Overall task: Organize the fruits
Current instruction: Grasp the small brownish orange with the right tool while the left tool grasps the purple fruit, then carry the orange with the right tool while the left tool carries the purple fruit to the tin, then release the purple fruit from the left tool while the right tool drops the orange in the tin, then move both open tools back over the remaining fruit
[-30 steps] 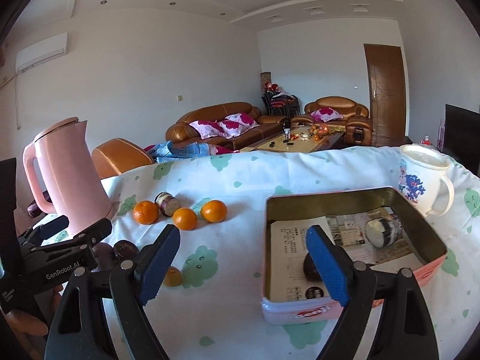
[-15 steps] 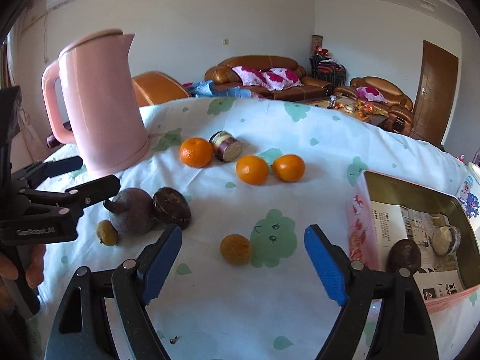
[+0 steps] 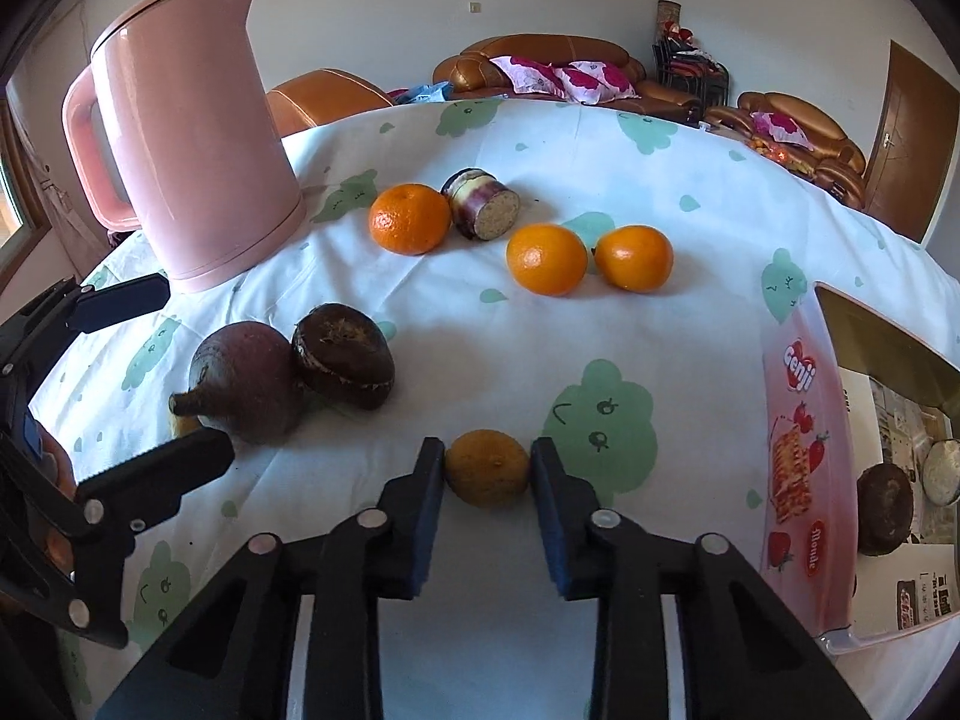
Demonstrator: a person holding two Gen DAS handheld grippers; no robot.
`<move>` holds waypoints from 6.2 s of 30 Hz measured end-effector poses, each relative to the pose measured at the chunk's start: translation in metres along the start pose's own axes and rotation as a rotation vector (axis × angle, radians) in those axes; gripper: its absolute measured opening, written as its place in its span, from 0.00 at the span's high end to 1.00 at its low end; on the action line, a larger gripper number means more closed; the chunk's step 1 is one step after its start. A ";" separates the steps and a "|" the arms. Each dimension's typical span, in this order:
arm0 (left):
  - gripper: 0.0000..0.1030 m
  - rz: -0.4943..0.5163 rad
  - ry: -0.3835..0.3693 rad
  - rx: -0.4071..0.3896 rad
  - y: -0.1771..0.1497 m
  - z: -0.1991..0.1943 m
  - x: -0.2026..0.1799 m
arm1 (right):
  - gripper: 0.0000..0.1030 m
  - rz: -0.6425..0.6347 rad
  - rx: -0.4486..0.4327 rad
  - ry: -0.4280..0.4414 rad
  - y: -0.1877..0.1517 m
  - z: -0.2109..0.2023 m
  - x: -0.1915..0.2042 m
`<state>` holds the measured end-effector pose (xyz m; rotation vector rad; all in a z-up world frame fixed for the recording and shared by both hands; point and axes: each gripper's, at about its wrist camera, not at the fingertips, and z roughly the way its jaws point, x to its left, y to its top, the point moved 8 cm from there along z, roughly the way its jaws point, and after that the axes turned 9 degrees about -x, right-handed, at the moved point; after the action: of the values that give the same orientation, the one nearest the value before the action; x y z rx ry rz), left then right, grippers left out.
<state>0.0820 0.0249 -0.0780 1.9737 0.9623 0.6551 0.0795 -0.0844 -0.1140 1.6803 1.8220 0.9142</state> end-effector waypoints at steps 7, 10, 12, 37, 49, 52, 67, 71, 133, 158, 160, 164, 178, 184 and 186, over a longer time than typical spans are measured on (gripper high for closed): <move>0.00 -0.017 0.014 0.031 0.001 0.013 -0.003 | 0.71 0.095 -0.086 0.031 0.008 -0.016 -0.015; 0.02 -0.106 0.032 0.034 0.001 0.016 0.012 | 0.71 0.108 -0.115 0.045 0.012 -0.020 -0.016; 0.10 -0.145 0.036 0.077 -0.005 0.023 0.018 | 0.71 0.102 -0.118 0.049 0.013 -0.021 -0.014; 0.47 -0.382 0.177 -0.244 0.026 -0.023 0.053 | 0.71 0.027 -0.421 0.020 0.038 -0.076 -0.009; 0.47 -0.298 0.144 -0.262 0.041 -0.016 -0.009 | 0.71 0.035 -0.456 -0.024 0.043 -0.085 -0.031; 0.47 -0.289 0.149 -0.252 0.043 -0.014 -0.019 | 0.71 0.042 -0.458 -0.043 0.041 -0.090 -0.046; 0.47 -0.264 0.121 -0.247 0.064 0.004 -0.078 | 0.71 0.101 -0.485 -0.125 0.033 -0.119 -0.123; 0.47 -0.266 0.096 -0.252 0.070 0.007 -0.092 | 0.71 0.125 -0.493 -0.156 0.030 -0.126 -0.147; 0.32 -0.071 -0.064 -0.075 0.108 0.098 -0.254 | 0.68 0.296 -0.261 -0.275 -0.033 -0.131 -0.264; 0.00 -0.189 0.208 -0.302 0.123 0.054 -0.186 | 0.13 0.336 -0.697 -0.474 -0.009 -0.212 -0.285; 0.00 -0.184 0.240 -0.313 0.122 0.051 -0.181 | 0.11 0.331 -0.719 -0.477 -0.009 -0.214 -0.284; 0.00 -0.165 0.279 -0.317 0.118 0.047 -0.176 | 0.11 0.316 -0.708 -0.469 -0.007 -0.209 -0.283; 0.00 -0.192 0.280 -0.317 0.104 0.031 -0.163 | 0.11 0.321 -0.678 -0.449 -0.008 -0.201 -0.268; 0.00 -0.215 0.278 -0.310 0.096 0.023 -0.154 | 0.11 0.296 -0.657 -0.450 -0.009 -0.196 -0.253; 0.00 -0.220 0.278 -0.312 0.094 0.019 -0.151 | 0.11 0.299 -0.650 -0.444 -0.009 -0.194 -0.249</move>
<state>0.0458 -0.1411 -0.0228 1.5045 1.1475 0.9085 -0.0414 -0.3583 -0.0148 1.5701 0.8685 1.0088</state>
